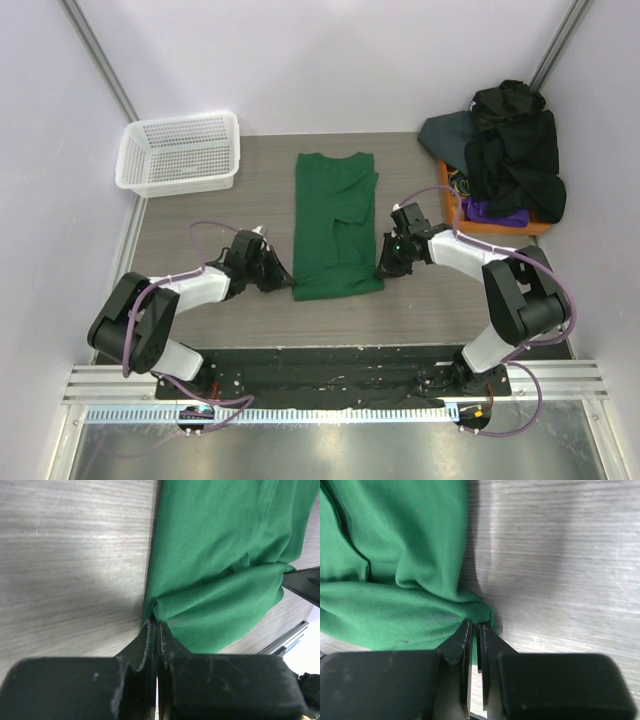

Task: Roll the t-shirts
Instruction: Roll the T-shirt to the center of the board.

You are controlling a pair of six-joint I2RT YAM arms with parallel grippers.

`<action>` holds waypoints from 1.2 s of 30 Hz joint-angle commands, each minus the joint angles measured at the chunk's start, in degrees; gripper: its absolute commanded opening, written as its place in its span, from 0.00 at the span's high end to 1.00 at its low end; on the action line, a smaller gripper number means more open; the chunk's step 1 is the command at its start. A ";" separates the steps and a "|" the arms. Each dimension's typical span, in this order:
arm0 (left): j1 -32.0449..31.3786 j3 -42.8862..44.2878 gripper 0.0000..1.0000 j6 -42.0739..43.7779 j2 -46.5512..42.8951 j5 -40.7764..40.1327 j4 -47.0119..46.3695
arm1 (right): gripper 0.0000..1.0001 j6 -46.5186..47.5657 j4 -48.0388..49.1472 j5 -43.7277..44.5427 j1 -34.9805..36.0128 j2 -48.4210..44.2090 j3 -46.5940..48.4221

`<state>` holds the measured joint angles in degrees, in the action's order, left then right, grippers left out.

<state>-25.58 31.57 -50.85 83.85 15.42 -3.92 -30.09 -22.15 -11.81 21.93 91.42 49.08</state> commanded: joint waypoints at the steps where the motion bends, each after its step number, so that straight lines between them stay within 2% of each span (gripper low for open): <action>1: -0.08 -0.20 0.96 0.75 -2.64 -4.43 1.55 | 0.85 0.73 -0.70 6.37 -0.40 -5.36 -3.19; 3: -0.08 1.20 0.91 1.80 -3.34 -4.43 2.69 | 0.80 0.64 -1.31 5.84 -0.31 -8.70 -3.90; 4: -0.17 1.91 0.89 2.33 -3.52 -4.61 3.13 | 0.71 0.47 -1.58 5.75 -0.40 -9.58 -4.34; 8: -0.08 5.51 0.77 4.70 -4.84 -5.31 7.52 | 0.47 0.64 -3.42 6.63 -0.31 -15.55 -4.17; 10: -0.08 7.09 0.72 5.76 -7.12 -5.84 9.71 | 0.45 0.82 -4.12 6.63 -0.31 -17.40 -3.47; 14: -2.70 7.10 0.69 7.17 -15.46 -10.57 13.14 | 0.45 2.13 -5.27 4.88 -0.05 -22.32 -3.37; 17: -5.60 5.35 0.69 6.56 -21.35 -12.70 14.03 | 0.50 1.79 -1.95 -0.65 0.83 -24.97 -5.39; 20: -7.81 1.93 0.77 3.49 -23.03 -9.36 10.35 | 0.64 -0.75 5.85 -9.61 2.23 -24.89 -8.82; 21: -9.64 0.96 0.82 2.61 -22.95 -8.83 8.77 | 0.74 -2.76 7.98 -11.02 2.76 -24.27 -10.22; 24: -12.02 -1.60 0.86 -0.21 -20.67 -7.34 1.93 | 0.96 -5.59 15.90 -14.38 6.09 -20.68 -11.63; 25: -12.21 -1.95 0.88 -0.56 -19.53 -6.81 -0.80 | 0.99 -5.95 18.78 -14.90 7.50 -19.71 -11.81; 29: -12.30 -1.69 0.89 -0.75 -14.34 -5.05 -4.16 | 0.99 -9.02 29.25 -19.55 7.95 -12.78 -13.48; 36: -11.68 1.91 0.90 2.59 -4.59 -9.61 -3.37 | 0.99 -8.50 35.33 -20.35 5.41 -1.70 -11.20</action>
<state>-37.82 30.41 -50.33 75.85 8.51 -3.77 -37.76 5.06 -29.71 29.43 85.71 35.77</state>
